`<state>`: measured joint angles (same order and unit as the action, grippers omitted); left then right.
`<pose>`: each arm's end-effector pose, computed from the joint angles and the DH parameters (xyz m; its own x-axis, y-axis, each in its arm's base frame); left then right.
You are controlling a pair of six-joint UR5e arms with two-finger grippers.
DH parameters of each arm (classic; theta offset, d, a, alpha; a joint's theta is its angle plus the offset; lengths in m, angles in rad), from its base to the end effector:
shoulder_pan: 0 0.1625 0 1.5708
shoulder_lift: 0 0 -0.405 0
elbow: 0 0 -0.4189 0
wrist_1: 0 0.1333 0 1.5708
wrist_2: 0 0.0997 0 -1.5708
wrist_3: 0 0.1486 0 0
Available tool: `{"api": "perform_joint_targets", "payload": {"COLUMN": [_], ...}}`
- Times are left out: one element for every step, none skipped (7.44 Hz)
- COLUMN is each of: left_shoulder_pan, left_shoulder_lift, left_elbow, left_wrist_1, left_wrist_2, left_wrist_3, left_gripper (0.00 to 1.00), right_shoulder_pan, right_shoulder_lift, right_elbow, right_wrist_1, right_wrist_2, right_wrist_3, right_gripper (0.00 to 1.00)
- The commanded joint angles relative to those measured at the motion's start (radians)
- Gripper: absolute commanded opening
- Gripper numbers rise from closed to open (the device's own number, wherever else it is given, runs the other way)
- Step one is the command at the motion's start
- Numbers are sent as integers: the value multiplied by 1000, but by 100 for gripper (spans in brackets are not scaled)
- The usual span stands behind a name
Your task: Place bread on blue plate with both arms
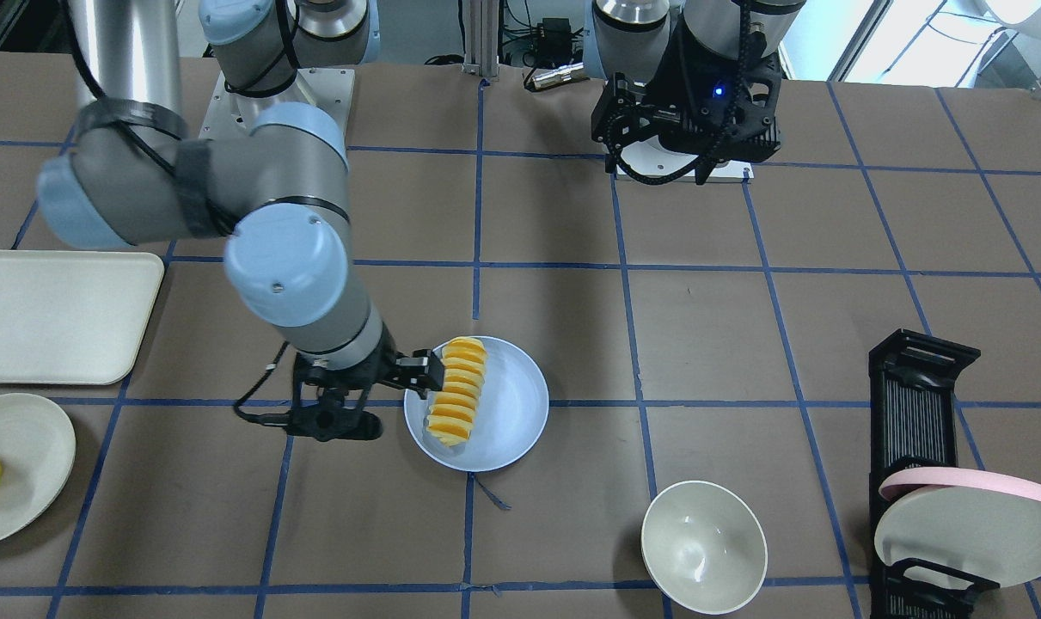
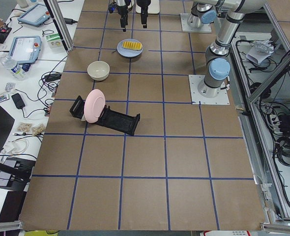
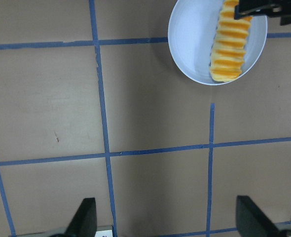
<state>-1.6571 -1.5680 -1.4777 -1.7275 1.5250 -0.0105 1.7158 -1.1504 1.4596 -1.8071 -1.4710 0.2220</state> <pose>-0.1832 -0.4924 0.4534 -0.9963 0.0729 0.0451 0.0756 0.9953 0.0613 0.2409 -0.6247 0.2500 -0.9932 0.0841 -0.0809 0.0764 0.9927 0.0929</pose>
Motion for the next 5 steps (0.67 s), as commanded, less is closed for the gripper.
{"api": "perform_joint_targets", "payload": {"left_shoulder_pan": [19, 20, 22, 20, 25], "left_shoulder_lift": [-3, -1, 0, 3, 2], "left_elbow": [0, -1, -1, 0, 2], "left_wrist_1": [80, 75, 77, 82, 101], "left_wrist_2": [92, 90, 89, 89, 89], "left_wrist_3": [9, 4, 0, -14, -52], "left_gripper": [100, 100, 100, 100, 100], "right_shoulder_pan": [-154, -163, -157, -153, -140], "right_shoulder_lift": [-111, -194, -275, -308, -325], "right_elbow": [-41, -45, -41, -47, -38], "right_wrist_1": [162, 207, 239, 242, 258], "right_wrist_2": [-61, -72, -122, -117, -85], "right_wrist_3": [-221, -234, -236, -236, -219], "right_gripper": [100, 100, 100, 100, 100]}}
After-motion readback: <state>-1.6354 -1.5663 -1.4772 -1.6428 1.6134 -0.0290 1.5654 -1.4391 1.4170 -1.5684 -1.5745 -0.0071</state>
